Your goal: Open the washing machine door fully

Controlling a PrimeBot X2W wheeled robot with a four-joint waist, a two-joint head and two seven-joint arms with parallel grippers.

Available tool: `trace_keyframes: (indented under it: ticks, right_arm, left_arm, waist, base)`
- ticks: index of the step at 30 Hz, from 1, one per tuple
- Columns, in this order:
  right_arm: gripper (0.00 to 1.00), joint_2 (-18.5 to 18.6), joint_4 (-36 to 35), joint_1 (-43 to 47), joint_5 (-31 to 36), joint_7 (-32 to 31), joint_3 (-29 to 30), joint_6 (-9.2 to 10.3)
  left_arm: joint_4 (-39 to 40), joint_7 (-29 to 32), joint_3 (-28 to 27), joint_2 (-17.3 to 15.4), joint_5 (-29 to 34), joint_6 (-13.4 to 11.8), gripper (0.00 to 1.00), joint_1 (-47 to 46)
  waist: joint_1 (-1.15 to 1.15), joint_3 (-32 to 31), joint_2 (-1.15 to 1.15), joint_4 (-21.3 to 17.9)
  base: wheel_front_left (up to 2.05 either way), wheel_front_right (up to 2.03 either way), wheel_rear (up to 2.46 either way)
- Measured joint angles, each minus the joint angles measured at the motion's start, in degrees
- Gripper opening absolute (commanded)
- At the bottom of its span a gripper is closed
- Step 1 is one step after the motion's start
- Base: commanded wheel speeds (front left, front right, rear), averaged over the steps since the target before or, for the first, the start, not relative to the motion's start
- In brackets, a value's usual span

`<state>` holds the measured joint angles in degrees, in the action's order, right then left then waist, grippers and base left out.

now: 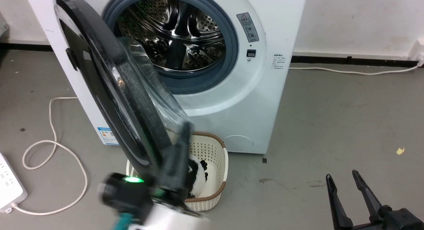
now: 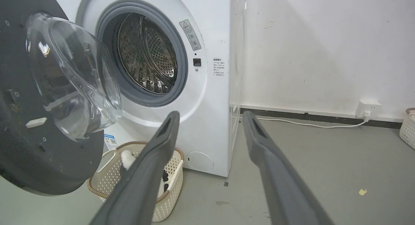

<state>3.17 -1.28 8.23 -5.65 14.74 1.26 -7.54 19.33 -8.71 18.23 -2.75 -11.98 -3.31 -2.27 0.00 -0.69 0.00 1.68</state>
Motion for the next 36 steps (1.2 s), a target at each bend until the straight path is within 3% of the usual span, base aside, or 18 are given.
trace_keyframes:
  ticks: [5, 9, 15, 24, 36]
  right_arm:
    - [1.0, 0.0, 0.0, 0.0, -0.1, 0.0, 0.0, 0.0]
    - [1.0, 0.0, 0.1, -0.1, -0.5, 0.0, -0.1, 0.0]
    - [1.0, 0.0, 0.6, -0.4, -0.9, 0.0, 0.0, 0.0]
    - [1.0, 0.0, 1.0, -0.5, -1.1, 0.0, 0.0, 0.01]
    - [1.0, -0.1, 1.6, 0.0, -2.1, 0.0, -0.9, 0.01]
  left_arm:
    - [-7.3, 2.7, 6.4, 0.0, 1.2, 0.5, 0.0, 1.0]
    - [-13.9, 3.7, 8.2, 0.0, -0.3, -0.3, 0.0, 1.6]
    - [-21.1, 1.5, 5.5, 0.0, -1.5, -2.5, 0.0, 1.3]
    - [-25.6, -1.4, 2.7, -0.3, -3.8, -2.9, 0.0, 0.5]
    - [-24.5, -1.4, -2.6, -4.5, -6.0, -5.0, 0.0, 1.9]
  waist:
    - [0.0, 0.7, 0.0, -0.3]
    - [0.0, 1.6, 0.0, -0.4]
    - [0.01, 2.3, 0.0, 0.0]
    - [0.0, 2.0, 0.0, 2.7]
    - [0.0, 0.6, 0.0, 13.1]
  base:
    - [0.0, 0.0, 0.0]
    - [0.0, 0.0, 0.0]
    - [0.0, 0.0, 0.0]
    - [0.0, 0.0, 0.0]
    - [0.0, 0.0, 0.0]
